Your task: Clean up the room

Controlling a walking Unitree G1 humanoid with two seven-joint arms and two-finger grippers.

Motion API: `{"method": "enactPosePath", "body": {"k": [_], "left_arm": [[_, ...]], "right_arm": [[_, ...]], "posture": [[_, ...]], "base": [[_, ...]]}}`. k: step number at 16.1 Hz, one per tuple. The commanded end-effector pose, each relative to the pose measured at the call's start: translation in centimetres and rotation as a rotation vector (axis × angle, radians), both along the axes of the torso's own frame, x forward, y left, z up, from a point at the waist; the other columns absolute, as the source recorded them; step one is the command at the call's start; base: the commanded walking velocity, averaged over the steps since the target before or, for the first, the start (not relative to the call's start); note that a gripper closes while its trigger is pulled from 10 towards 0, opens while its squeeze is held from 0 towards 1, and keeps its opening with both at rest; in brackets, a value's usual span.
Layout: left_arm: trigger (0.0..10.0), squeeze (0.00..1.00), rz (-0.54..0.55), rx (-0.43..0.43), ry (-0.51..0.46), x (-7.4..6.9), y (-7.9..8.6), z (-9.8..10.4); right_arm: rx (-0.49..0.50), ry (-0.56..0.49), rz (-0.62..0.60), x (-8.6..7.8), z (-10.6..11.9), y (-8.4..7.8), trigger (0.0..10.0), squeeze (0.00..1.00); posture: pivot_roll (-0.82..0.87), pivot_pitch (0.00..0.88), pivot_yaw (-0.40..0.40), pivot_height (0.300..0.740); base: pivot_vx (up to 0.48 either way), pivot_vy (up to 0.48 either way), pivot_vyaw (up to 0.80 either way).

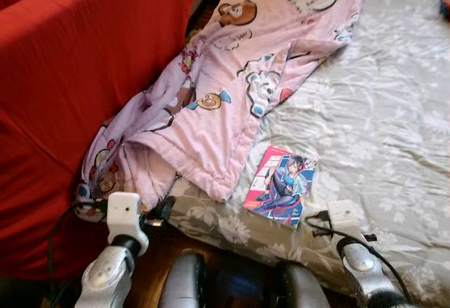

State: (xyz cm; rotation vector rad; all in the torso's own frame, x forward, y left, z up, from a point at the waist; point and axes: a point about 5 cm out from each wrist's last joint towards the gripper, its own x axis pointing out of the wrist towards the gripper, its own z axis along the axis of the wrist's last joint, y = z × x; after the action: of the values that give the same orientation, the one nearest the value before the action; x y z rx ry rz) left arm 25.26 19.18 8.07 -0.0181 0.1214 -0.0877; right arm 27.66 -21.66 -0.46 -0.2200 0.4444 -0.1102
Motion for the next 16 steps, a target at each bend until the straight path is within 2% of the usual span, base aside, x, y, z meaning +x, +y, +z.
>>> {"method": "enactPosePath", "body": {"k": [1,5,7,9,10,11,14,16], "left_arm": [[10.0,0.00,0.013,0.008,0.013,0.3,0.2,-0.6],[10.0,0.00,0.026,-0.008,0.001,1.7,-0.3,-1.5],[10.0,0.00,0.051,-0.029,0.008,2.0,-0.2,-2.2],[10.0,0.00,0.050,-0.030,0.008,2.1,-0.4,-2.7],[10.0,0.00,0.047,-0.029,0.018,2.1,-0.5,-3.2],[10.0,0.00,0.036,-0.005,0.041,1.9,-0.6,-4.0],[10.0,0.00,0.047,0.011,0.106,1.4,-0.1,-5.7],[10.0,0.00,0.079,0.017,0.195,0.4,0.9,-7.8]], "right_arm": [[0.052,-0.013,-0.008,-1.1,-0.8,0.7,0.0,0.00],[0.124,-0.135,-0.045,-2.4,-0.3,1.4,0.0,0.00],[0.162,-0.230,-0.082,-3.3,0.7,1.6,0.0,0.00],[0.215,-0.265,-0.114,-4.3,1.0,1.7,0.0,0.00],[0.219,-0.266,-0.108,-4.7,0.9,1.9,3.3,0.00],[0.226,-0.235,-0.128,-4.8,0.1,1.8,10.0,0.00],[0.294,-0.201,-0.194,-4.2,-0.7,1.7,10.0,0.00],[0.293,-0.128,-0.193,-4.4,-1.7,1.7,10.0,0.00]], "posture": [[0.10,0.124,0.027,0.645],[0.06,0.058,0.008,0.645],[0.03,0.021,-0.003,0.645],[0.02,0.000,0.001,0.645],[0.01,0.000,0.005,0.645],[0.01,0.000,0.009,0.645],[0.00,0.000,0.015,0.645],[0.00,0.000,0.016,0.675]], "base": [[0.000,0.000,0.00],[0.000,0.000,0.00],[0.000,0.000,0.00],[0.000,0.000,0.00],[0.000,0.000,0.00],[0.000,0.000,0.00],[0.000,0.000,0.00],[0.000,0.000,0.00]]}}
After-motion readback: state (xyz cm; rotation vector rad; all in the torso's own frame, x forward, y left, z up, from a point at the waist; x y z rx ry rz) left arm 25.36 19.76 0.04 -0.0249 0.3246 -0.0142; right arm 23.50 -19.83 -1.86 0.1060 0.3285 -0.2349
